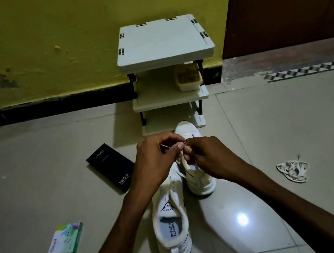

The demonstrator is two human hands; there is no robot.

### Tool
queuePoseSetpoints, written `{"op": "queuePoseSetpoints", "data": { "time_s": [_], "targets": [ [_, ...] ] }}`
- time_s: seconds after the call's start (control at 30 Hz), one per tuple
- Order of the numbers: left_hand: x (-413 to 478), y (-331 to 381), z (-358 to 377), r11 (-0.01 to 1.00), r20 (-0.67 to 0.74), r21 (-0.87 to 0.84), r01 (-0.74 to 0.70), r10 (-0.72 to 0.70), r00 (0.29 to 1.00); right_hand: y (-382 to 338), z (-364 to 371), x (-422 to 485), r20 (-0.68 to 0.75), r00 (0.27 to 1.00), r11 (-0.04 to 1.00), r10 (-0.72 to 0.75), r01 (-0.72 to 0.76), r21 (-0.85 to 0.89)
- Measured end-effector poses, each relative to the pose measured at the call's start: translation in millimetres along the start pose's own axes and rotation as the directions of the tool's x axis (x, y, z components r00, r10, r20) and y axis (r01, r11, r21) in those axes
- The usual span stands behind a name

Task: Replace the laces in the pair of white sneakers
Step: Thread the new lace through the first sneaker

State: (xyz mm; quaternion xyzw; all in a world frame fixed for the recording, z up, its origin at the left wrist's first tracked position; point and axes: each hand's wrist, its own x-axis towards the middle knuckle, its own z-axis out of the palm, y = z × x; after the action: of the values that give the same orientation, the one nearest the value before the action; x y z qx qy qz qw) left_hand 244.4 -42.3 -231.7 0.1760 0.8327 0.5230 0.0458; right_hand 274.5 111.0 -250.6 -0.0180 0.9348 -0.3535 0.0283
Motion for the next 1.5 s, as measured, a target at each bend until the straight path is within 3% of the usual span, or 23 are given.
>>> {"op": "queuePoseSetpoints", "data": {
  "time_s": [0.3, 0.5, 0.67, 0.97, 1.03, 1.13, 1.23, 1.33, 1.5],
  "targets": [
    [4.4, -11.0, 11.0, 0.987, -0.089, 0.162, 0.008, 0.007, 0.996, -10.1, -6.4, -1.8, 0.035, 0.997, 0.993, 0.068, -0.071, 0.091],
    [7.4, -8.7, 11.4, 0.839, -0.279, 0.526, 0.138, 0.017, 0.96, -14.0, -3.5, 0.0, 0.047, 0.991, 0.984, 0.122, -0.127, 0.127],
    [25.6, -32.2, -4.3, 0.819, -0.416, 0.522, 0.238, 0.001, 0.91, -13.2, -6.8, -6.7, 0.024, 0.983, 0.979, 0.181, -0.183, 0.093],
    [53.7, -86.6, -36.1, 0.697, -0.519, 0.546, 0.464, -0.152, 0.841, -8.0, -14.6, -31.9, 0.045, 0.984, 0.985, 0.172, -0.17, -0.041],
    [56.1, -85.7, -35.0, 0.719, -0.508, 0.516, 0.465, -0.18, 0.842, -8.6, -14.4, -32.6, 0.051, 0.984, 0.984, 0.174, -0.172, -0.042],
    [55.2, -71.1, -26.6, 0.847, -0.381, 0.396, 0.355, -0.2, 0.903, -8.2, -20.8, -30.6, 0.051, 0.982, 0.984, 0.18, -0.181, -0.003],
    [44.8, -45.2, -21.6, 0.938, -0.288, 0.299, 0.174, -0.086, 0.954, -10.5, -29.2, -31.2, 0.076, 0.984, 0.984, 0.163, -0.168, 0.06],
    [36.7, -20.2, -25.5, 0.962, -0.36, 0.26, 0.082, 0.018, 0.933, -18.6, -32.7, -30.7, 0.078, 0.995, 0.992, 0.069, -0.077, 0.096],
    [38.3, -3.7, -38.5, 0.979, -0.437, 0.175, 0.103, -0.016, 0.9, -31.4, -32.1, -13.1, -0.05, 0.998, 0.978, -0.044, 0.053, 0.204]
  ]
}}
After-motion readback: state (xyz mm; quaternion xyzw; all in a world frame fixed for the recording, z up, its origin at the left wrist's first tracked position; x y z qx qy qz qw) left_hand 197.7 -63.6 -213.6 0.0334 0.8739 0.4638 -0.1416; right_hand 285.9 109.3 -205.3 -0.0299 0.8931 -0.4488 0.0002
